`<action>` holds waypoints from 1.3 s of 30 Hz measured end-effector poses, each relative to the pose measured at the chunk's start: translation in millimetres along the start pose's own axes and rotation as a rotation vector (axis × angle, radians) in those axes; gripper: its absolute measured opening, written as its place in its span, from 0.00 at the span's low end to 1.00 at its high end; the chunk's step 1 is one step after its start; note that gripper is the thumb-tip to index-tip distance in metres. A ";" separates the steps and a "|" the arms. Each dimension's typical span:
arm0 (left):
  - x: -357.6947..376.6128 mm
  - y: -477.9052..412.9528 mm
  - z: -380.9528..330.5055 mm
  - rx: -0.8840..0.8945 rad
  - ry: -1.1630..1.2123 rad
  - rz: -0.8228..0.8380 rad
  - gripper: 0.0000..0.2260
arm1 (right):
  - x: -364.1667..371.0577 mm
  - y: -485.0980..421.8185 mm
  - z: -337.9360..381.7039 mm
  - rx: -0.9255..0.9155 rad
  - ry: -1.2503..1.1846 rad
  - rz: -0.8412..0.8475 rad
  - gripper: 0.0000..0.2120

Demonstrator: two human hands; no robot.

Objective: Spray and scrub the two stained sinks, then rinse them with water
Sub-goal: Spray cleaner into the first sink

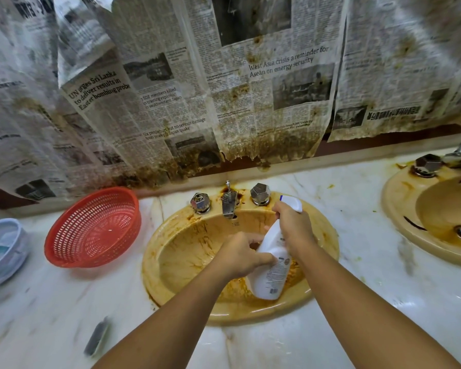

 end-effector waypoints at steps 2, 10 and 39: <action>0.8 0.8 0.9 0.000 0.009 0.006 0.17 | 1.5 0.2 0.1 -0.029 0.027 0.025 0.11; 6.9 0.6 -8.5 0.040 0.045 0.021 0.16 | -17.5 -2.0 0.3 -0.032 -0.037 -0.109 0.10; 52.3 62.2 -31.3 0.234 0.140 0.202 0.17 | -112.8 32.8 -49.7 0.013 -0.063 -0.347 0.14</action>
Point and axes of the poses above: each hand's wrist, its own y-axis away from the middle knuckle, its own x-axis out of the palm, z = x × y, the point moved 6 cm from there along -y, towards the middle knuckle, and after that the axes turned 15 degrees about -z, right-handed, at the moved point
